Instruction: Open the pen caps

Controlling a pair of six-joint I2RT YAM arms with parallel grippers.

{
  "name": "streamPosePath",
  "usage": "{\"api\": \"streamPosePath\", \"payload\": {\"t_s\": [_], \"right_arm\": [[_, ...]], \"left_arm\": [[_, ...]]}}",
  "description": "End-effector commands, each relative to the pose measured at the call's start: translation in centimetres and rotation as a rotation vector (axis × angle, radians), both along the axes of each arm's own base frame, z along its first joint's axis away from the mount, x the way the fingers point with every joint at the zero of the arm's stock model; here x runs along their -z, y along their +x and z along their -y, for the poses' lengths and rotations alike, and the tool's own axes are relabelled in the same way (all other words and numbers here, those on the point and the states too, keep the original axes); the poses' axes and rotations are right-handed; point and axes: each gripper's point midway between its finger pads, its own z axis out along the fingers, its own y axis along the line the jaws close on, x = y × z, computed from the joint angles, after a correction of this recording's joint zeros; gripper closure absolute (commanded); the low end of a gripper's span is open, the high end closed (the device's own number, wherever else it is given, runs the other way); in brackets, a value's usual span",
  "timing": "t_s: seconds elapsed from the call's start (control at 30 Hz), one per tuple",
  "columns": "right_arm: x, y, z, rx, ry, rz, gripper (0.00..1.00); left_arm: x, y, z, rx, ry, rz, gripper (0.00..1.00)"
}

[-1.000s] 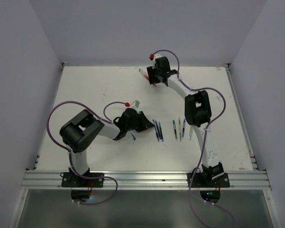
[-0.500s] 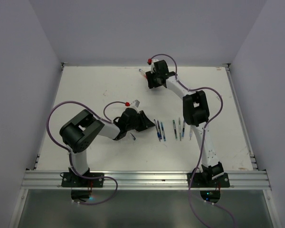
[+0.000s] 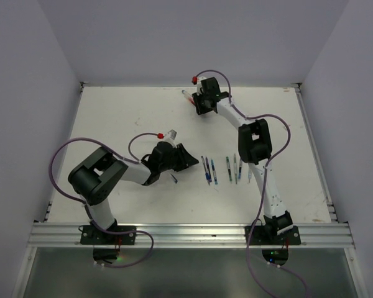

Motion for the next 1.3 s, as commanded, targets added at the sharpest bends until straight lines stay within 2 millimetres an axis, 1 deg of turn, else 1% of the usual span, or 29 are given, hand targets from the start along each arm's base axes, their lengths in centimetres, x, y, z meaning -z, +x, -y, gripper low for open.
{"api": "streamPosePath", "payload": {"t_s": [0.0, 0.07, 0.1, 0.27, 0.3, 0.33, 0.37, 0.43, 0.47, 0.5, 0.57, 0.6, 0.67, 0.7, 0.73, 0.77, 0.8, 0.83, 0.87, 0.9, 0.93, 0.97, 1.03, 1.07, 1.1, 1.13, 1.17, 1.23, 1.27], "right_arm": [[0.9, -0.4, -0.1, -0.040, -0.037, -0.026, 0.64], [0.9, -0.3, -0.1, -0.041, -0.051, -0.021, 0.68], [1.0, -0.3, -0.2, -0.053, -0.059, -0.019, 0.73], [1.0, -0.5, -0.5, -0.068, -0.086, -0.007, 0.85], [0.8, -0.5, -0.6, -0.077, -0.087, -0.001, 0.90], [0.8, -0.6, -0.7, -0.082, -0.089, 0.004, 0.93], [0.2, -0.6, -0.8, -0.087, -0.088, 0.017, 0.99], [-0.1, -0.8, -1.4, -0.109, -0.102, 0.041, 1.00], [-0.5, -0.8, -2.1, -0.125, -0.104, 0.072, 1.00], [-0.9, -1.3, -2.2, -0.140, -0.107, 0.080, 1.00], [-1.6, -1.7, -2.8, -0.172, -0.118, 0.110, 1.00], [-2.1, -2.2, -3.3, -0.185, -0.117, 0.129, 1.00], [-3.0, -2.6, -3.9, -0.203, -0.111, 0.150, 1.00], [-2.5, -3.2, -3.9, -0.206, -0.111, 0.136, 1.00], [-3.9, -3.5, -4.0, -0.209, -0.098, 0.152, 1.00], [-4.4, -3.8, -4.2, -0.204, -0.080, 0.154, 1.00], [-3.7, -4.8, -3.9, -0.204, -0.080, 0.129, 1.00], [-5.6, -5.3, -4.0, -0.202, -0.060, 0.151, 1.00], [-4.7, -6.6, -3.7, -0.191, -0.052, 0.125, 1.00], [-5.0, -7.4, -3.6, -0.192, -0.037, 0.121, 1.00], [-7.4, -8.2, -3.5, -0.187, -0.007, 0.152, 1.00], [-6.0, -10.0, -3.2, -0.180, 0.009, 0.111, 1.00], [-6.7, -12.2, -3.4, -0.190, 0.061, 0.094, 1.00], [-9.0, -13.1, -3.9, -0.190, 0.119, 0.125, 1.00], [-7.7, -15.3, -3.4, -0.185, 0.132, 0.078, 1.00], [-7.9, -16.4, -3.6, -0.193, 0.155, 0.072, 1.00], [-8.3, -18.6, -4.2, -0.216, 0.178, 0.066, 1.00], [-8.6, -20.7, -4.7, -0.243, 0.190, 0.052, 1.00], [-8.9, -22.7, -5.1, -0.262, 0.192, 0.037, 1.00]], "left_arm": [[-3.0, 1.3, -0.5, -0.046, -0.066, 0.081, 0.61], [-3.5, 1.3, -1.1, -0.057, -0.075, 0.091, 0.61], [-3.7, 1.4, -1.3, -0.061, -0.079, 0.098, 0.61], [-5.7, 2.0, -3.0, -0.092, -0.104, 0.135, 0.60], [-5.9, 2.1, -3.4, -0.098, -0.101, 0.139, 0.60], [-6.7, 2.6, -4.2, -0.118, -0.107, 0.155, 0.60], [-6.8, 2.8, -4.7, -0.126, -0.100, 0.158, 0.60], [-7.6, 3.5, -6.1, -0.158, -0.100, 0.174, 0.60], [-7.6, 3.7, -6.7, -0.167, -0.088, 0.173, 0.60], [-8.4, 4.1, -7.4, -0.186, -0.094, 0.189, 0.60], [-8.5, 4.2, -8.2, -0.200, -0.082, 0.196, 0.60], [-9.2, 4.5, -8.7, -0.215, -0.084, 0.213, 0.60], [-9.2, 4.4, -9.2, -0.223, -0.072, 0.213, 0.60], [-9.3, 4.5, -9.5, -0.231, -0.071, 0.213, 0.60], [-9.6, 4.4, -9.7, -0.236, -0.075, 0.220, 0.60], [-9.8, 4.5, -9.9, -0.239, -0.076, 0.222, 0.60], [-10.0, 4.6, -10.3, -0.248, -0.076, 0.223, 0.60], [-10.2, 4.7, -10.5, -0.250, -0.079, 0.225, 0.60], [-10.3, 4.7, -10.8, -0.257, -0.077, 0.222, 0.60], [-10.7, 5.0, -11.3, -0.264, -0.082, 0.230, 0.60], [-11.0, 5.1, -11.5, -0.266, -0.083, 0.236, 0.59], [-10.9, 5.2, -11.8, -0.266, -0.073, 0.233, 0.59], [-11.5, 5.6, -12.6, -0.279, -0.070, 0.243, 0.59], [-11.4, 5.7, -13.0, -0.281, -0.063, 0.243, 0.59], [-11.8, 5.9, -13.3, -0.283, -0.069, 0.250, 0.59], [-11.8, 5.8, -13.5, -0.280, -0.067, 0.250, 0.59], [-11.9, 5.9, -13.5, -0.275, -0.069, 0.250, 0.58], [-12.1, 5.7, -13.2, -0.251, -0.081, 0.249, 0.58], [-12.3, 5.6, -13.0, -0.238, -0.088, 0.251, 0.58]]}}
